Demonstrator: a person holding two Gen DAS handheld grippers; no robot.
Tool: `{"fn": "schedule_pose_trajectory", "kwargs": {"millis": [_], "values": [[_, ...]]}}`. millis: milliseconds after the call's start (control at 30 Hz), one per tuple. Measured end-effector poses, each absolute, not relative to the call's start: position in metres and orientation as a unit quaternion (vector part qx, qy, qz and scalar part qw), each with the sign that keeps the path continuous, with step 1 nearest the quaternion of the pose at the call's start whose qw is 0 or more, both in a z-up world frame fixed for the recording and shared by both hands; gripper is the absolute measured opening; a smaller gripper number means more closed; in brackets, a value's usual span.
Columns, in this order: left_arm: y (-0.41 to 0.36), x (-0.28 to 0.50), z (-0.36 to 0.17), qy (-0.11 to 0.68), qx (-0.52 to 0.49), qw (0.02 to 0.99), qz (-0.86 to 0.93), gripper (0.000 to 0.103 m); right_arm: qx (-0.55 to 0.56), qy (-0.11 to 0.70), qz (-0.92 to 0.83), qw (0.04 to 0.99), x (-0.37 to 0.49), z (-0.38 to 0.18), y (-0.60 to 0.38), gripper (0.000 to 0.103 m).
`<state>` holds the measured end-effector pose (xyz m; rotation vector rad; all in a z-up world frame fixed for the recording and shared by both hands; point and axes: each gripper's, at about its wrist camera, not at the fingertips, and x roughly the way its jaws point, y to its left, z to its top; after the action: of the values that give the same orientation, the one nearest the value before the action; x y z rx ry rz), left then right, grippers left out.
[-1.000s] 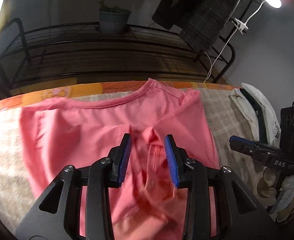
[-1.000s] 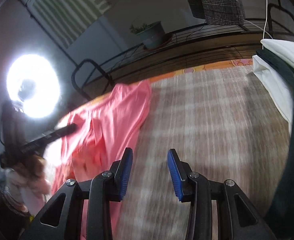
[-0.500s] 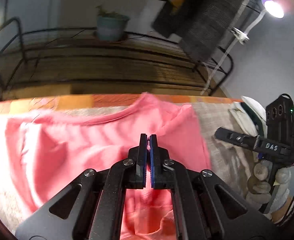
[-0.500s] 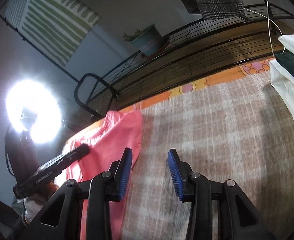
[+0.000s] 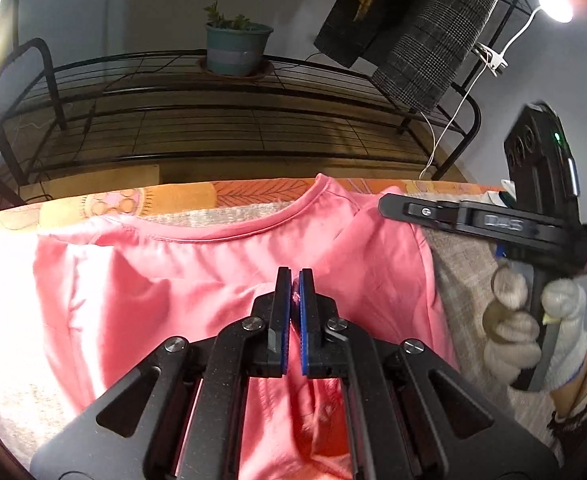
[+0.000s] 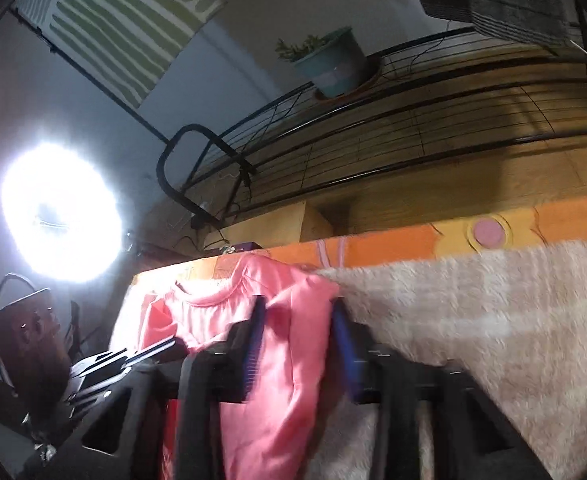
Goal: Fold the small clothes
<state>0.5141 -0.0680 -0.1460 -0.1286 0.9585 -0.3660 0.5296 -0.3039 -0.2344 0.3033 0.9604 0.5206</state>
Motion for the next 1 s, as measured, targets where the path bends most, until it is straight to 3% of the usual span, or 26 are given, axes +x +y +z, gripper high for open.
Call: {"fn": "schedule_pose_trajectory", "kwargs": {"millis": [133,233,267,300,367,500,733,800,833,867,900,1000], "values": [[-0.035,0.507,-0.125,0.445,-0.081,0.876,-0.168,0.002,0.056,0.458,0.209,0.862,0.537,-0.225,-0.288,0.003],[0.005,0.502,-0.108,0.43,-0.088,0.886,-0.148,0.022,0.067,0.448,0.204,0.868,0.535,-0.218,-0.3,0.007],[0.02,0.5,-0.104,0.422,-0.085,0.892,-0.136,0.03,0.082,0.443,0.202,0.87,0.534,-0.216,-0.31,0.014],[0.037,0.5,-0.102,0.418,-0.083,0.897,-0.12,0.033,0.101,0.442,0.205,0.867,0.534,-0.216,-0.319,0.034],[0.065,0.503,-0.104,0.421,-0.091,0.897,-0.1,0.033,0.145,0.439,0.221,0.859,0.531,-0.218,-0.335,0.04],[0.095,0.515,-0.128,0.452,-0.115,0.879,-0.094,0.034,0.174,0.453,0.237,0.842,0.528,-0.233,-0.347,0.04],[0.081,0.542,-0.165,0.475,-0.13,0.864,-0.103,0.034,0.169,0.459,0.257,0.834,0.533,-0.239,-0.332,0.04],[0.072,0.546,-0.17,0.471,-0.116,0.869,-0.101,0.029,0.15,0.46,0.261,0.835,0.534,-0.238,-0.323,0.033],[0.069,0.547,-0.169,0.465,-0.105,0.873,-0.1,0.014,0.144,0.465,0.267,0.832,0.535,-0.239,-0.319,0.026],[0.066,0.548,-0.17,0.47,-0.098,0.871,-0.104,0.001,0.134,0.469,0.267,0.831,0.534,-0.24,-0.315,0.011],[0.065,0.548,-0.169,0.467,-0.096,0.873,-0.101,0.001,0.117,0.469,0.263,0.835,0.533,-0.239,-0.31,0.005],[0.067,0.541,-0.159,0.456,-0.111,0.876,-0.111,0.0,0.105,0.457,0.274,0.84,0.524,-0.231,-0.304,0.002]]}}
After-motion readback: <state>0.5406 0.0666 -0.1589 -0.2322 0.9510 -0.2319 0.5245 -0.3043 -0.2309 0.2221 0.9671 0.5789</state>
